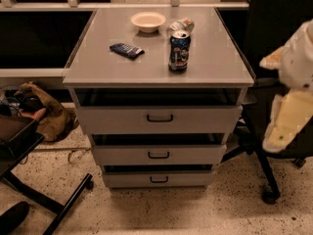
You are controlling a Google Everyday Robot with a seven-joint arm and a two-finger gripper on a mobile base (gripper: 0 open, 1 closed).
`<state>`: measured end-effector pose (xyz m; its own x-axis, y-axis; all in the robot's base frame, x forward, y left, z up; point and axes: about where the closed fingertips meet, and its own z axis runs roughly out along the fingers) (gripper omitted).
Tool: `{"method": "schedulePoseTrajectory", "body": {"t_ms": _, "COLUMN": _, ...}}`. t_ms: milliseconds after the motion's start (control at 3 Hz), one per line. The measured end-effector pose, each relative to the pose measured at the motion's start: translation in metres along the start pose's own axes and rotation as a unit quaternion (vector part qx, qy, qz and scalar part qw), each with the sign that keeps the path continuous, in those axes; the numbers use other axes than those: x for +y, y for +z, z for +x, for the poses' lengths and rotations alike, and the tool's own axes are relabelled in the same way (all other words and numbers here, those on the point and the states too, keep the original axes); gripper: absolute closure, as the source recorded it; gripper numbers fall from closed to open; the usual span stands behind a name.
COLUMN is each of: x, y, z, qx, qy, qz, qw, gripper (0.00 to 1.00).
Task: Open top drawer
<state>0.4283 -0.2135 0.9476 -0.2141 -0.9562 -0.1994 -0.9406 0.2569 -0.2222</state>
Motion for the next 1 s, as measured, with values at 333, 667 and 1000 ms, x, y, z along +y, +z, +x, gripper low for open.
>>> {"method": "schedulePoseTrajectory", "body": {"t_ms": 333, "x": 0.036, "y": 0.059, "z": 0.006, "qx": -0.016, "qy": -0.003, "qz": -0.046, "qw": 0.9988, "gripper": 0.0}}
{"method": "schedulePoseTrajectory", "body": {"t_ms": 667, "x": 0.078, "y": 0.122, "z": 0.005, "qx": -0.04, "qy": -0.004, "qz": -0.127, "qw": 0.9911, "gripper": 0.0}}
{"method": "schedulePoseTrajectory", "body": {"t_ms": 1000, "x": 0.078, "y": 0.122, "z": 0.005, "qx": -0.04, "qy": -0.004, "qz": -0.127, "qw": 0.9911, "gripper": 0.0}}
